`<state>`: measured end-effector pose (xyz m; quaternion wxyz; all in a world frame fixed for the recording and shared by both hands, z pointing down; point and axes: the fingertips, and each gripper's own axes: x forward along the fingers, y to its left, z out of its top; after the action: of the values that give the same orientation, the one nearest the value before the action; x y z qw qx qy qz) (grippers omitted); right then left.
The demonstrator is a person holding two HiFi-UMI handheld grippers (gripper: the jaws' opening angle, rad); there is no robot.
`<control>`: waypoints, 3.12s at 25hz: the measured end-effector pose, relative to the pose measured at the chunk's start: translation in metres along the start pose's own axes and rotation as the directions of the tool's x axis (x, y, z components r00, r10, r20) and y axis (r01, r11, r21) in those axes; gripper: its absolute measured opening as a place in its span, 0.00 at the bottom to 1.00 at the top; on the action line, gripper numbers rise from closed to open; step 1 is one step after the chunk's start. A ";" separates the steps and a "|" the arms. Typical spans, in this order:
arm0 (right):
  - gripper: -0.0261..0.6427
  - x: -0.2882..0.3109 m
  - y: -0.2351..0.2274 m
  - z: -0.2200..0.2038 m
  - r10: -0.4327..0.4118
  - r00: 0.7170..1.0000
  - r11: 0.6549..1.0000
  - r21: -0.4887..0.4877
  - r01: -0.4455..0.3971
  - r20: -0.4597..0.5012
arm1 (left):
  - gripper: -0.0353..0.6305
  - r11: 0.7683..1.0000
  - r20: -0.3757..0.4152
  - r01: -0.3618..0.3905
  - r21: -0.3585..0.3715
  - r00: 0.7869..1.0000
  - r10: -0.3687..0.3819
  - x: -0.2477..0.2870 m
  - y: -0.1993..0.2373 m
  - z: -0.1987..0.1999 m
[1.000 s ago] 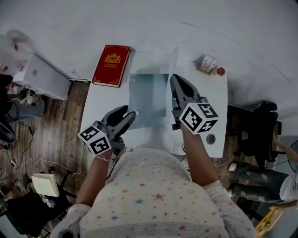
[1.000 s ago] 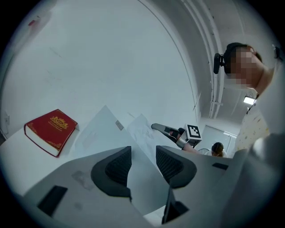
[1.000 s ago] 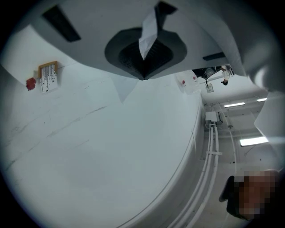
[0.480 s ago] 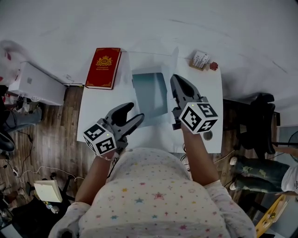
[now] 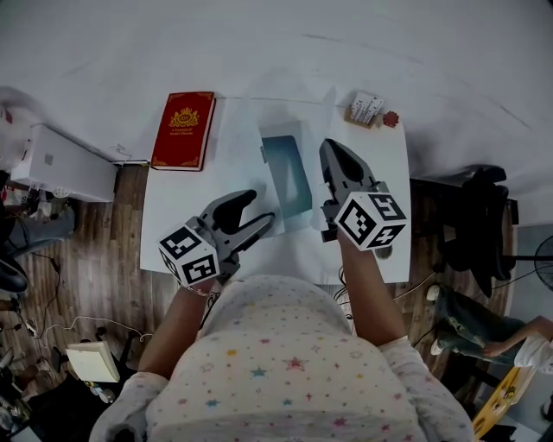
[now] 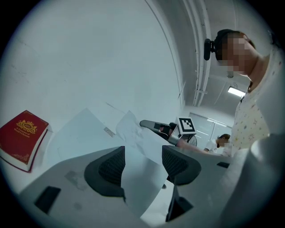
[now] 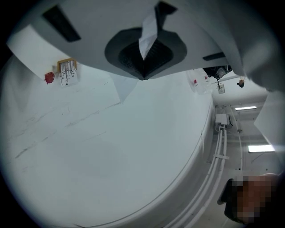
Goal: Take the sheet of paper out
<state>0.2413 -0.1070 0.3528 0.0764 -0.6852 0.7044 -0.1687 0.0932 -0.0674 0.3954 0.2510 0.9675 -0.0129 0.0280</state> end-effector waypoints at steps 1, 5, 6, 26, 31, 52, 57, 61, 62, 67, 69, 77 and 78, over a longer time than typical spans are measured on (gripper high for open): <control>0.04 -0.001 -0.001 0.001 -0.004 1.000 1.000 0.001 0.004 0.003 | 0.41 1.000 0.003 -0.002 0.005 1.000 0.002 0.000 0.002 0.001; 0.04 -0.005 -0.006 0.005 -0.018 1.000 1.000 0.004 0.018 0.022 | 0.38 0.999 0.046 -0.043 0.018 0.998 0.042 -0.003 0.014 0.012; 0.04 -0.006 -0.007 0.007 -0.021 0.999 1.000 0.004 0.021 0.026 | 0.35 0.998 0.060 -0.052 0.019 0.997 0.051 -0.004 0.016 0.016; 0.04 -0.009 0.000 0.021 -0.045 0.997 0.994 -0.096 0.052 0.064 | 0.10 0.932 0.177 -0.273 0.238 0.956 0.234 -0.011 0.059 0.086; 0.04 -0.008 0.008 0.026 -0.038 0.996 0.991 -0.124 0.048 0.083 | 0.10 0.914 0.191 -0.324 0.245 0.940 0.282 -0.014 0.071 0.093; 0.04 -0.014 0.019 0.033 -0.037 0.994 0.979 -0.198 0.057 0.106 | 0.09 0.870 0.263 -0.403 0.283 0.905 0.334 -0.019 0.081 0.116; 0.04 -0.017 0.020 0.034 -0.034 0.993 0.978 -0.201 0.056 0.109 | 0.09 0.869 0.266 -0.405 0.286 0.904 0.334 -0.018 0.079 0.117; 0.04 -0.017 0.021 0.034 -0.031 0.994 0.977 -0.205 0.052 0.107 | 0.09 0.869 0.265 -0.403 0.287 0.905 0.332 -0.018 0.078 0.117; 0.04 -0.017 0.022 0.034 -0.030 0.994 0.977 -0.206 0.052 0.108 | 0.09 0.869 0.265 -0.403 0.287 0.905 0.332 -0.018 0.078 0.116; 0.04 -0.019 0.021 0.035 -0.029 0.993 0.977 -0.209 0.052 0.111 | 0.09 0.869 0.265 -0.402 0.289 0.906 0.330 -0.017 0.076 0.116; 0.04 -0.019 0.021 0.036 -0.030 0.993 0.976 -0.209 0.053 0.112 | 0.09 0.869 0.264 -0.401 0.290 0.906 0.330 -0.017 0.076 0.116; 0.04 -0.022 0.021 0.037 -0.031 0.993 0.976 -0.210 0.056 0.117 | 0.09 0.870 0.262 -0.398 0.293 0.908 0.327 -0.014 0.075 0.115; 0.04 -0.022 0.021 0.037 -0.031 0.993 0.976 -0.211 0.056 0.118 | 0.09 0.870 0.262 -0.398 0.293 0.908 0.327 -0.014 0.074 0.115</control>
<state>0.2357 -0.0900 0.3084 0.0386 -0.7132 0.6978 -0.0543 0.0815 -0.1881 0.3304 0.0679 0.9738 -0.2156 -0.0228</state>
